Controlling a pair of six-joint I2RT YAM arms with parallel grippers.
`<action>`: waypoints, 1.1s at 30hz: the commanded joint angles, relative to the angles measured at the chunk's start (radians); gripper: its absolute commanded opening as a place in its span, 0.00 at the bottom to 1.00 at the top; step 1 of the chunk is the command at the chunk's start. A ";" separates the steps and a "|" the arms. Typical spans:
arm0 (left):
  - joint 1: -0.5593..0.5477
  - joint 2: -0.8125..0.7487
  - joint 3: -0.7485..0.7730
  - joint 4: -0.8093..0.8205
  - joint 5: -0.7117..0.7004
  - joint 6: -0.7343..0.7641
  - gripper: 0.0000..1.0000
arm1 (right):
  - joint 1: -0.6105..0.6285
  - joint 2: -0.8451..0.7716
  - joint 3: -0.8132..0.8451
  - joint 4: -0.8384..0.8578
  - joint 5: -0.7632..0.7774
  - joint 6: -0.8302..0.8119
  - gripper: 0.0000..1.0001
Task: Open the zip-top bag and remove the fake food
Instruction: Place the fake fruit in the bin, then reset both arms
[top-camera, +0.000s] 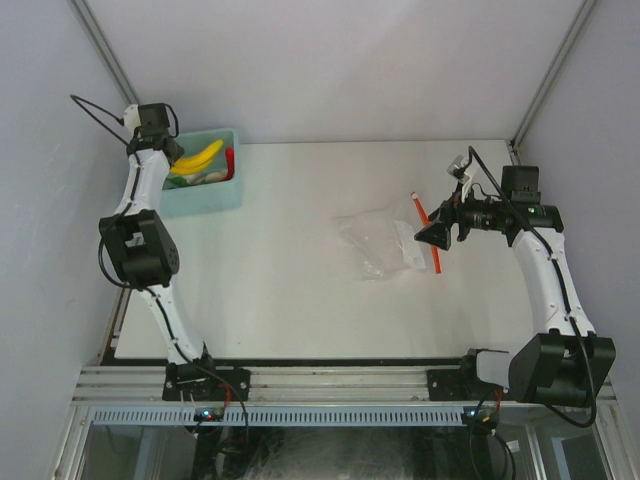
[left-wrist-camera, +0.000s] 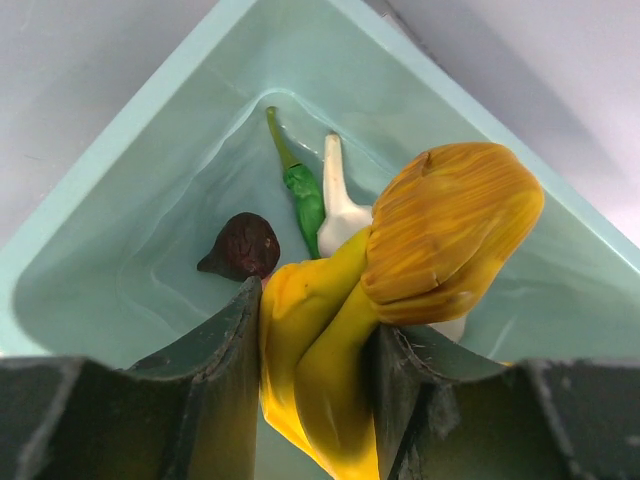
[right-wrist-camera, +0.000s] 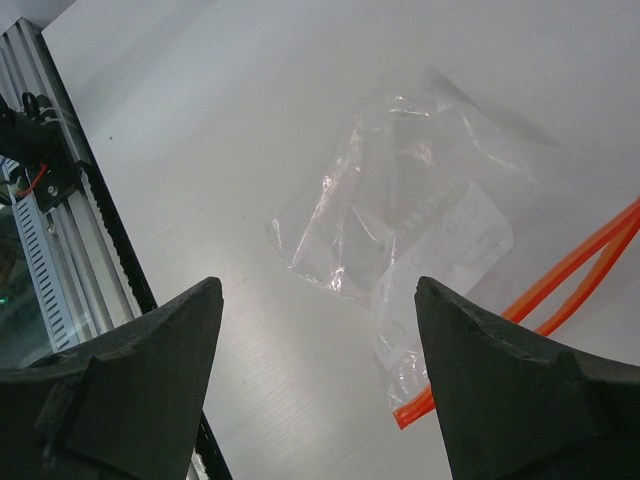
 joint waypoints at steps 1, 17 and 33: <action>0.019 0.047 0.117 -0.008 -0.010 -0.070 0.20 | -0.008 -0.031 -0.003 0.030 -0.005 0.017 0.77; 0.041 0.047 0.175 -0.009 0.005 -0.007 1.00 | -0.022 -0.022 -0.005 0.041 -0.009 0.031 0.77; 0.022 -0.545 -0.504 0.426 0.479 -0.010 1.00 | -0.057 -0.041 0.005 0.044 -0.018 0.043 0.77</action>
